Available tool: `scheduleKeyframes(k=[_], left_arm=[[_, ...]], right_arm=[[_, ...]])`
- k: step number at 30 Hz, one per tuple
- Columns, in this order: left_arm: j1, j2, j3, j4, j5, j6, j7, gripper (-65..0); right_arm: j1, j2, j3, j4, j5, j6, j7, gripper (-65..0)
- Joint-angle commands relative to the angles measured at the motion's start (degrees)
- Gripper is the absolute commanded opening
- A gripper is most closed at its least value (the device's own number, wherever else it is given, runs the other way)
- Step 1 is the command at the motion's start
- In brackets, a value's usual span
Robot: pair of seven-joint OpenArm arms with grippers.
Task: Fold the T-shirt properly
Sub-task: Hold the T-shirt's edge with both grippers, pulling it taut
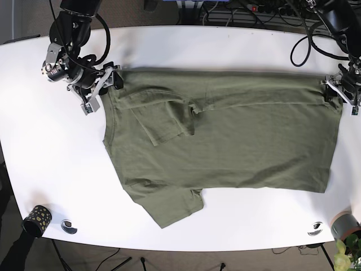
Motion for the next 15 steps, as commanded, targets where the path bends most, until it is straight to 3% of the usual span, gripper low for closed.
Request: scheduleKeyframes(k=[1,4,10,15], left_arm=[[-0.33,-0.92,0.06,-0.75,1.68,-0.03,0.84,-31.5],[-0.33,-0.92,0.15,-1.28,3.35,-0.03,0.84,-39.7],[1.52,-0.92,-0.03,-1.10,3.79,-0.03,1.01,-51.8],[5.65,-0.92,-0.47,3.65,3.79,-0.03,1.36,-52.8]], right_arm=[[-0.30,0.61,0.21,-0.48,0.20,0.06,0.29,-32.3],[-0.65,0.61,0.30,-2.41,0.20,0.06,2.66,-36.5],[-0.83,0.70,0.30,-6.19,0.20,0.06,4.33,-65.0],[-3.29,2.10,0.56,-2.85,0.46,0.06,4.33,-65.0]])
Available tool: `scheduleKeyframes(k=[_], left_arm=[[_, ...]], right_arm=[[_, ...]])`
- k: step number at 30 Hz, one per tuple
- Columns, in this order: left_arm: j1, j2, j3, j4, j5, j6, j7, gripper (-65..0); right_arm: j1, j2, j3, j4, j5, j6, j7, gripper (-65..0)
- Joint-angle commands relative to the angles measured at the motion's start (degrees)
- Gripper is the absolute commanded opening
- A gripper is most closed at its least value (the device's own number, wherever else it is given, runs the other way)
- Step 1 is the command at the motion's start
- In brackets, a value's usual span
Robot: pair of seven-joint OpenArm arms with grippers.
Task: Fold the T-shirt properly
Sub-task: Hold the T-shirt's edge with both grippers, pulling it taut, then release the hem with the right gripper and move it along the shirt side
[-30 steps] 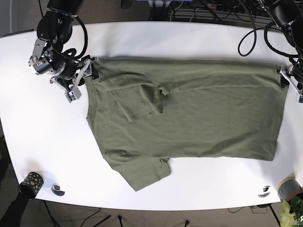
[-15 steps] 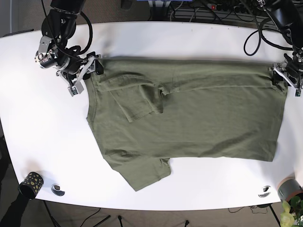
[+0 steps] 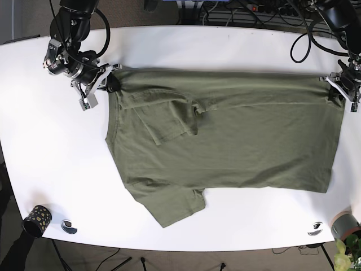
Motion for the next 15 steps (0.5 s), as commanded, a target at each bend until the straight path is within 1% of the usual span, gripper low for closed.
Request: scheduleKeyframes(k=[1,4,7,10,15], left_arm=[[2.53,-0.83,-0.36,3.46,2.67,0.36,4.08,-52.8],[4.73,-0.74,-0.98,7.24,2.32,0.36,6.45,-52.8],[7.19,-0.30,-3.88,10.75,2.32,0.36,8.56,-52.8],[8.86,0.75,-5.28,13.22,2.32,0.36,10.32,-52.6],[11.59,1.63,-7.04,16.73,2.41,0.36,12.17,-52.2]], right_arm=[[-1.57,1.60,0.24,3.08,-2.45,-0.12,-3.16,-65.0],[-4.29,1.78,0.24,6.59,-2.45,-0.12,-3.16,-65.0],[-7.46,2.04,0.24,10.02,-2.45,-0.12,-3.16,-65.0],[-9.92,2.13,0.24,11.96,-2.45,-0.12,-3.16,-65.0],[-13.52,3.01,0.32,15.21,-2.45,-0.12,-3.16,-65.0]])
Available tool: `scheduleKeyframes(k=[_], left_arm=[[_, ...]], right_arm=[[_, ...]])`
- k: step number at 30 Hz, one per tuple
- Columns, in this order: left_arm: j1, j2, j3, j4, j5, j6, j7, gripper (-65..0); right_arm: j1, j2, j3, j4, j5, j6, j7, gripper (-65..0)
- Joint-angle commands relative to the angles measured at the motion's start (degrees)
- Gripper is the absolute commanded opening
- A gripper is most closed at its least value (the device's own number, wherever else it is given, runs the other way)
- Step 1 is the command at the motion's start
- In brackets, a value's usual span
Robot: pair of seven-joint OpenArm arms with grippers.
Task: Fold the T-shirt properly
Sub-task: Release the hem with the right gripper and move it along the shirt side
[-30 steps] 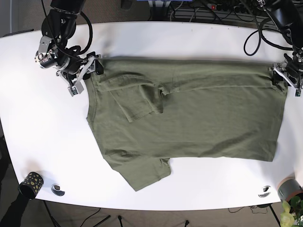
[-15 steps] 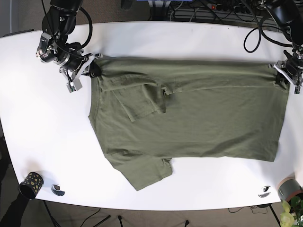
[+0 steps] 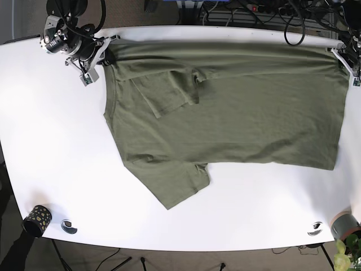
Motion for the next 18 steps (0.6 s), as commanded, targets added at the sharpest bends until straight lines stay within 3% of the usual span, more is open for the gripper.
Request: scheduleKeyframes(k=[1,3,6,9,12,14,18], left_arm=[[0.62,-1.43,-0.75,2.75,0.42,0.58,0.50,-52.2],[0.79,-1.43,-0.75,3.01,0.42,0.58,1.55,-50.4],[0.53,-1.43,-0.92,3.01,0.33,0.58,2.87,-40.6],[0.09,-1.43,-0.92,4.68,0.25,0.58,2.87,-31.8],[-1.67,-1.43,-0.75,6.70,0.25,0.58,2.87,-28.9],[-2.72,-1.43,-0.75,7.58,0.25,0.58,2.87,-29.0],[-5.19,-1.52,-0.66,7.76,0.25,0.58,2.96,-29.0]], right_arm=[[-1.09,1.48,0.46,2.82,-0.74,-0.14,0.01,-65.0],[-1.79,1.48,0.46,4.05,-0.74,-0.14,0.01,-65.0],[-2.14,1.48,0.46,6.16,-0.74,-0.14,-0.08,-61.4],[-1.79,1.48,0.46,7.57,-0.74,-0.14,-0.96,-44.4],[-0.21,1.30,1.77,8.97,-0.65,-0.14,-2.54,-30.8],[1.46,1.13,3.27,9.24,-0.65,-0.14,-3.77,-28.4],[6.30,0.42,5.11,8.97,-1.09,-0.14,-6.85,-29.5]])
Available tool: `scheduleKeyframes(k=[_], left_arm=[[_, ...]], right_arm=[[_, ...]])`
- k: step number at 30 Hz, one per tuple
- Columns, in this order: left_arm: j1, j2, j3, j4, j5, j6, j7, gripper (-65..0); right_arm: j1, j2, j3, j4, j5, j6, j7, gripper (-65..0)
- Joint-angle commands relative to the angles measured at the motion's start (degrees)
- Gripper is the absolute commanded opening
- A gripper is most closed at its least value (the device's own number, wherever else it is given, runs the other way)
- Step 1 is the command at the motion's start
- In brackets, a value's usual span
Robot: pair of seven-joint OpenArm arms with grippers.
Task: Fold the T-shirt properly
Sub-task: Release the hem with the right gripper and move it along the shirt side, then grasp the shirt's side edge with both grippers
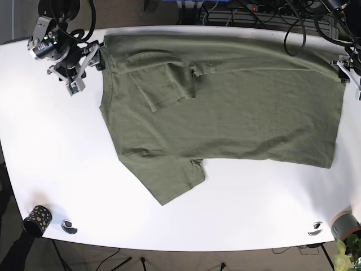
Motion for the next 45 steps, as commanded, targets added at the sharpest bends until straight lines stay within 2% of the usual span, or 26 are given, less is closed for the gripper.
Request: scheduleKeyframes(k=[1,4,10,17,23,29,34,43,45], left_arm=[[-1.65,-1.34,-0.35,1.00,0.22,0.36,-0.30,-29.0],[-4.46,-1.34,-0.27,1.00,0.22,0.36,0.41,-29.0],[-8.77,-1.52,1.76,2.76,0.22,0.36,7.97,-29.2],[-9.83,-0.03,1.93,6.54,0.22,0.36,8.32,-29.2],[-15.63,1.38,1.93,6.54,0.66,0.36,8.32,-29.2],[-20.02,1.29,4.39,6.45,0.66,0.36,8.32,-29.2],[-20.64,1.03,6.68,6.45,0.49,0.36,8.32,-29.2],[-20.73,1.29,6.85,6.45,0.66,0.36,8.32,-29.2],[-20.73,1.29,6.85,6.45,0.66,0.36,8.32,-29.2]], right_arm=[[2.83,-0.01,1.14,1.00,0.68,0.08,-0.41,-29.5],[6.69,0.16,1.49,-0.67,0.68,0.08,-0.67,-29.3],[15.57,0.25,1.40,-6.21,0.68,0.08,-0.67,-29.3],[25.07,0.25,1.40,-15.53,0.59,0.08,-0.67,-29.3],[34.91,1.13,1.31,-29.16,-0.20,0.08,1.00,-29.3],[43.62,1.39,1.31,-42.08,-8.03,0.08,8.12,-29.3],[49.68,1.48,1.31,-53.86,-14.79,0.08,17.00,-29.3],[54.96,1.48,1.31,-72.15,-21.74,0.08,32.82,-29.3],[55.31,1.48,1.31,-74.61,-22.44,0.08,34.76,-29.3]])
